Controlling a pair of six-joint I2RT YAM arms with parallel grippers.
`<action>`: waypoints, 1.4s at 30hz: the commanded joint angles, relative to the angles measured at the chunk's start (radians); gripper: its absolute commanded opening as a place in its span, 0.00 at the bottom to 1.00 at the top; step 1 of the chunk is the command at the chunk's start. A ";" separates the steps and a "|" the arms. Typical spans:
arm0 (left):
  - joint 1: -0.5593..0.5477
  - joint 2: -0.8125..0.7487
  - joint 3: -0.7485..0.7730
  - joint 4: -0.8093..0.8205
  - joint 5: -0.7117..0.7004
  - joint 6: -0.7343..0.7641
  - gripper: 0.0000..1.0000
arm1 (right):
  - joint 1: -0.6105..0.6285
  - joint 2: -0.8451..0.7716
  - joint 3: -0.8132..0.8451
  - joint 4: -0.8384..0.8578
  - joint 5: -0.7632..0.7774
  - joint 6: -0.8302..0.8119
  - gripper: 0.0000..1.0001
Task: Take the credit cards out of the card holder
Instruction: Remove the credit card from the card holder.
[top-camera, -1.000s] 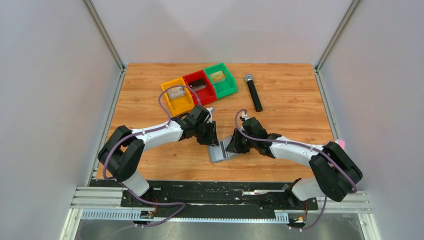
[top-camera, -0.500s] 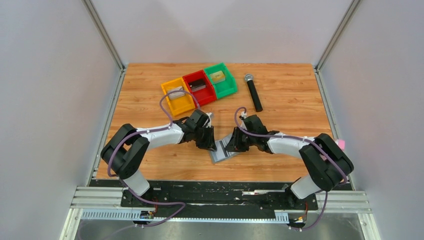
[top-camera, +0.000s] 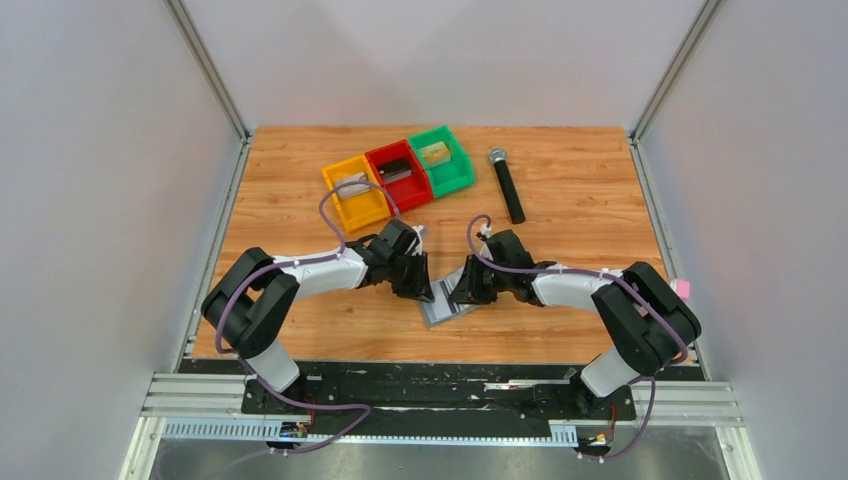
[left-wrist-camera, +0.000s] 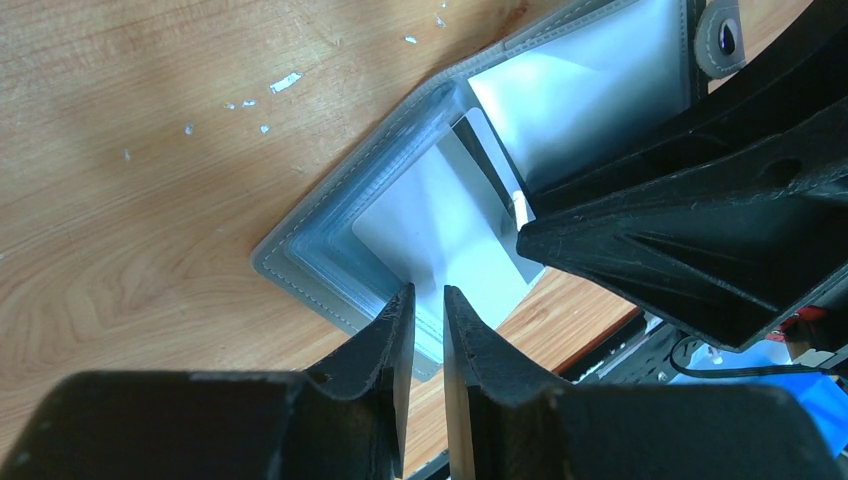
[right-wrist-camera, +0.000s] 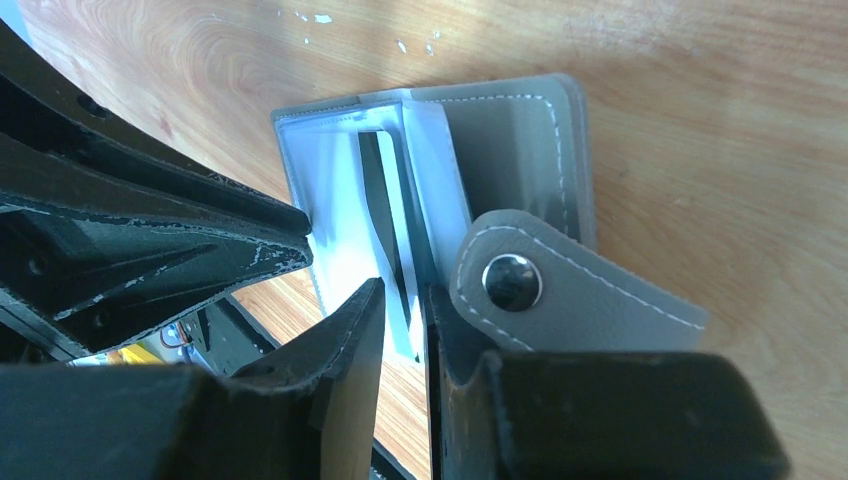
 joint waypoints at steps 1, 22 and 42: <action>0.000 0.008 -0.022 -0.005 -0.033 0.014 0.25 | -0.004 0.014 0.002 0.082 -0.040 -0.025 0.22; 0.000 -0.024 -0.053 -0.044 -0.065 0.028 0.24 | -0.003 -0.014 -0.121 0.247 -0.140 0.081 0.00; -0.001 -0.027 -0.078 -0.040 -0.064 0.035 0.24 | -0.013 -0.146 -0.182 0.145 -0.038 0.053 0.00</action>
